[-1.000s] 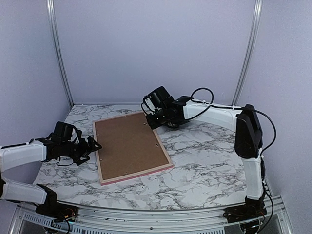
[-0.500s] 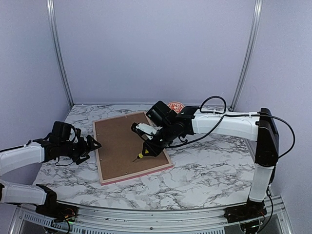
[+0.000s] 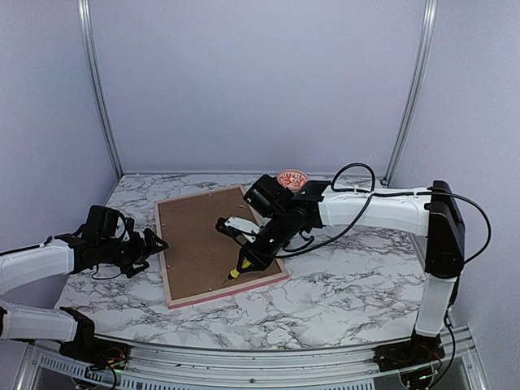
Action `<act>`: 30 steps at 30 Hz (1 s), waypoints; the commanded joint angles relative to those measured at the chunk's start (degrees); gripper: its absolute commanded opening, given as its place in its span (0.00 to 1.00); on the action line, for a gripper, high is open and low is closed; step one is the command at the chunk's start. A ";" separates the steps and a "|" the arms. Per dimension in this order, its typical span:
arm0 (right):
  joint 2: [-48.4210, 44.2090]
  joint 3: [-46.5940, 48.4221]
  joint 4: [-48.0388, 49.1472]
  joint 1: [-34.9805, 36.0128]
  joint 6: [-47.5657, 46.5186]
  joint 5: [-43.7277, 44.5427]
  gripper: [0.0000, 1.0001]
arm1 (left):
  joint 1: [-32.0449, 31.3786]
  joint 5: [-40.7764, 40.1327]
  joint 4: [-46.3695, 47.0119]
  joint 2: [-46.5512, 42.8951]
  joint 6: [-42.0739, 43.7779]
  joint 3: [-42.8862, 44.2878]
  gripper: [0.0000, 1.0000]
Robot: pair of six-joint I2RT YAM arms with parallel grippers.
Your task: Take the photo out of the frame
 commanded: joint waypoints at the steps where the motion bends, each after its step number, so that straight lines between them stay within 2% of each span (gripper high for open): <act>1: 1.38 -0.24 0.19 0.85 -1.31 -1.57 0.00 | 0.19 0.61 0.20 -0.88 0.10 -0.94 0.99; 10: 2.58 -0.69 1.50 1.03 -1.38 -1.13 0.00 | 0.13 0.91 0.77 -0.59 -0.15 -1.23 0.99; 20: 2.89 -1.00 3.18 0.71 0.11 4.29 0.00 | 0.15 1.09 0.99 -0.95 -0.36 -1.71 0.99; 30: 4.66 0.10 2.94 0.67 -0.56 3.82 0.00 | 0.03 1.48 1.38 -0.63 -0.43 -1.71 0.99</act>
